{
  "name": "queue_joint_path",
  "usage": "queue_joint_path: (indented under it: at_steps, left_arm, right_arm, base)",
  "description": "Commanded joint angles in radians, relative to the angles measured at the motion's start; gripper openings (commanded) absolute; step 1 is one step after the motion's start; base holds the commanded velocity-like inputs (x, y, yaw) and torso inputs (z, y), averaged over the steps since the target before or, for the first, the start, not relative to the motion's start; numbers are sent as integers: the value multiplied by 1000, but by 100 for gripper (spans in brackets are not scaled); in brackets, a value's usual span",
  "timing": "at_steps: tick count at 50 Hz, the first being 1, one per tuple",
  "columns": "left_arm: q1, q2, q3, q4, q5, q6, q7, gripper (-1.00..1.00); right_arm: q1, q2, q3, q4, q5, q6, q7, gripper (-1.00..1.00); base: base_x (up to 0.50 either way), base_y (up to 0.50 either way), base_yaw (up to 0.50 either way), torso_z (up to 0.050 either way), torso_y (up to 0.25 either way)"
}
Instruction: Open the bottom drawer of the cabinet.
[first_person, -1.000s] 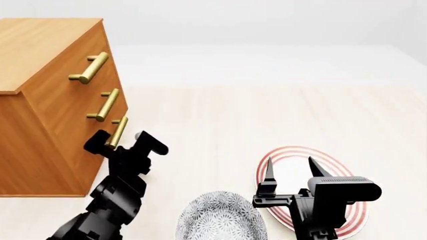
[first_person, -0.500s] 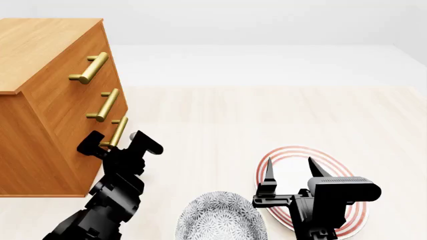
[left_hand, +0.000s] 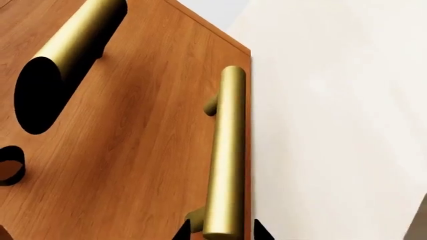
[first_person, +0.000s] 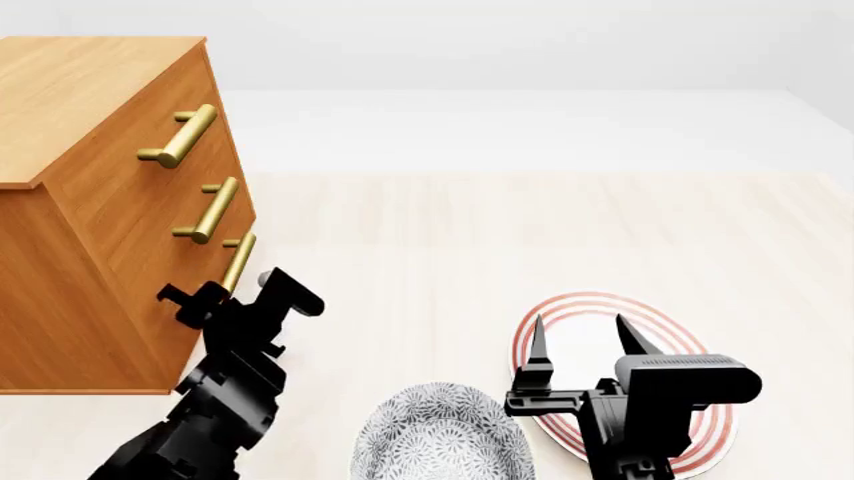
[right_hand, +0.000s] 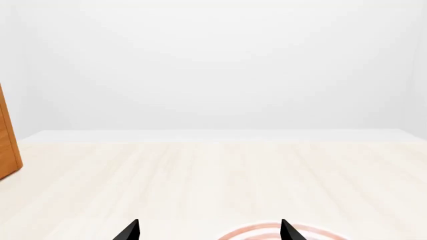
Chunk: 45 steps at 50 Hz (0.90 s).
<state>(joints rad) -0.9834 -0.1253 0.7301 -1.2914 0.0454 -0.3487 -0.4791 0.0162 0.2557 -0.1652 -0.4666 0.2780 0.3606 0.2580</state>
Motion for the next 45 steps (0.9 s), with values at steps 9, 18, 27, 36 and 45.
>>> queue_joint_path:
  at_steps: [9, 18, 27, 36, 45]
  left_arm:
    - [25, -33, 38, 151, 26, -54, -13, -100]
    - [119, -112, 56, 568, 39, -319, 25, -100]
    - [148, -127, 69, 725, 33, -436, 65, -100]
    - [147, -119, 79, 778, 29, -493, 86, -100]
    - [136, -95, 102, 827, 38, -541, 94, -100]
  right_arm:
    - [-1, 6, -10, 7, 6, -10, 7, 100]
    - [3, 10, -10, 10, 11, -10, 11, 100]
    - [3, 16, -12, -1, 16, -5, 16, 100]
    - [3, 18, -14, 6, 21, -13, 17, 100]
    - [-2, 23, -13, 4, 26, -18, 20, 100]
  base:
    - [0, 0, 0, 0, 0]
    - [0, 0, 0, 0, 0]
    - [0, 0, 0, 0, 2]
    - [0, 0, 0, 2, 10]
    - [0, 0, 0, 4, 12]
